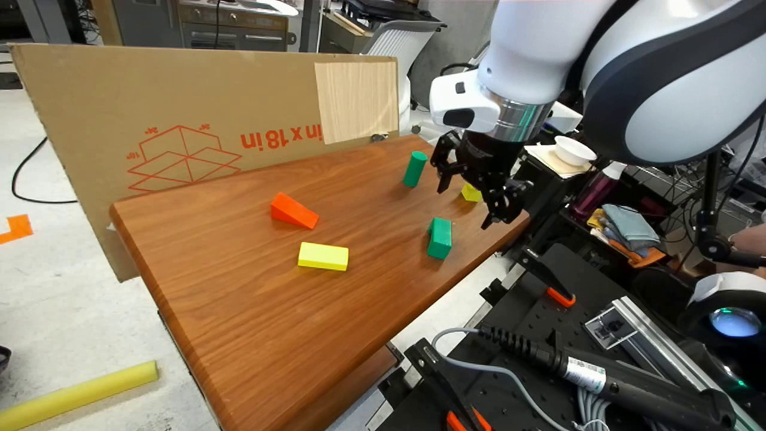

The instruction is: Move the green block that is closer to you away from you

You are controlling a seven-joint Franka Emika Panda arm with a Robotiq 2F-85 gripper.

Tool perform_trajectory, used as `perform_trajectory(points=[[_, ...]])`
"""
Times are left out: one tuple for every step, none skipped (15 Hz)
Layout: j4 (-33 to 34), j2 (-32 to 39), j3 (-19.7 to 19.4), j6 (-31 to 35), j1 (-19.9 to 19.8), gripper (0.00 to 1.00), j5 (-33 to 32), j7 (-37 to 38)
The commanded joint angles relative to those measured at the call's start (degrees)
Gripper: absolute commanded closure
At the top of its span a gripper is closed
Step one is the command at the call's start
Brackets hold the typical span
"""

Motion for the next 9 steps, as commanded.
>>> perform_trajectory(points=[[-2.1,-0.2,1.5,3.9,-2.2,0.00,0.0,-11.0],[-2.3,-0.1,1.7,3.9,-2.1,0.00,-0.1,-13.7],[-2.5,-0.1,2.0,3.9,-1.8,0.00,-0.2,-16.2],[-2.8,-0.2,2.1,4.0,-1.4,0.00,-0.5,-18.3],[-3.1,-0.2,2.3,4.0,-0.8,0.00,-1.2,-20.0],[-3.2,-0.2,2.5,4.0,-0.4,0.00,-1.6,-21.9],[-3.3,-0.1,2.7,4.0,0.1,0.00,-2.1,-23.6],[-3.3,0.2,2.9,4.0,0.5,0.00,-2.6,-25.5],[-3.1,0.5,2.9,3.9,1.1,0.00,-3.3,-27.1]])
